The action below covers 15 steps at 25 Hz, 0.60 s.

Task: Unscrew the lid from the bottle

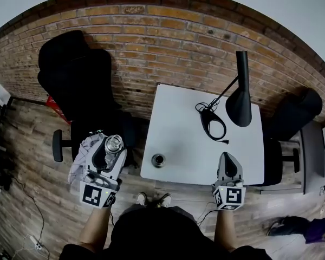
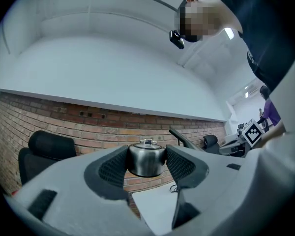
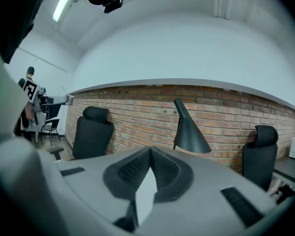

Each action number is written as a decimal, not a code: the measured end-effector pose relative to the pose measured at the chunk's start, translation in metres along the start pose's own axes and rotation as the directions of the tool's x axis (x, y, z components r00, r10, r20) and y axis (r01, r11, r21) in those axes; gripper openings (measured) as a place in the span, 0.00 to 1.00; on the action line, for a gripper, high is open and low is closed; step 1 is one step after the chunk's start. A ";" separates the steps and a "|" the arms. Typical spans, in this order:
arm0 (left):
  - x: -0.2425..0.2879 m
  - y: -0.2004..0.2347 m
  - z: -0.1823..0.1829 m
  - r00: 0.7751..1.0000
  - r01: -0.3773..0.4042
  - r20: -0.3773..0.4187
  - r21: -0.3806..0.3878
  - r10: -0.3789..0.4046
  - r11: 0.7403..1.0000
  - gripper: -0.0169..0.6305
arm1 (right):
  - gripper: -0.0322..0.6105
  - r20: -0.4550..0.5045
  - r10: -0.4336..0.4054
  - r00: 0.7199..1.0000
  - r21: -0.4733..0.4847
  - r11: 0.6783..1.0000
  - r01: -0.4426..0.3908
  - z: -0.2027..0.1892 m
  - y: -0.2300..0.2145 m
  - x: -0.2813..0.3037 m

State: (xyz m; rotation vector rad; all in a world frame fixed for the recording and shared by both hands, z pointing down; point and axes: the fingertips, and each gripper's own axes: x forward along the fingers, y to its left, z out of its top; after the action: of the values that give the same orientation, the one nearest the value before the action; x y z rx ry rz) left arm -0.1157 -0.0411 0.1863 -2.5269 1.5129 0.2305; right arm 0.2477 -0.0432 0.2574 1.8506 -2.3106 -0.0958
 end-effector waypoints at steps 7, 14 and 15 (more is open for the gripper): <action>-0.010 0.008 -0.005 0.999 -0.025 -0.043 -0.015 0.024 1.000 0.40 | 0.07 0.007 -0.033 0.999 0.005 0.999 0.033 0.007 -0.009 -0.006; -0.010 0.013 0.003 0.999 -0.030 -0.014 -0.004 0.030 1.000 0.41 | 0.07 0.018 -0.023 1.000 0.012 1.000 0.022 0.017 -0.004 -0.004; -0.010 0.013 0.004 0.999 -0.029 -0.012 -0.004 0.029 1.000 0.41 | 0.07 0.019 -0.021 1.000 0.013 1.000 0.021 0.018 -0.003 -0.004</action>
State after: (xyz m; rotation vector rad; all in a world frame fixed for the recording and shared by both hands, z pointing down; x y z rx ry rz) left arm -0.1319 -0.0376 0.1833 -2.5153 1.5567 0.2238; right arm 0.2485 -0.0414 0.2386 1.8887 -2.3104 -0.1024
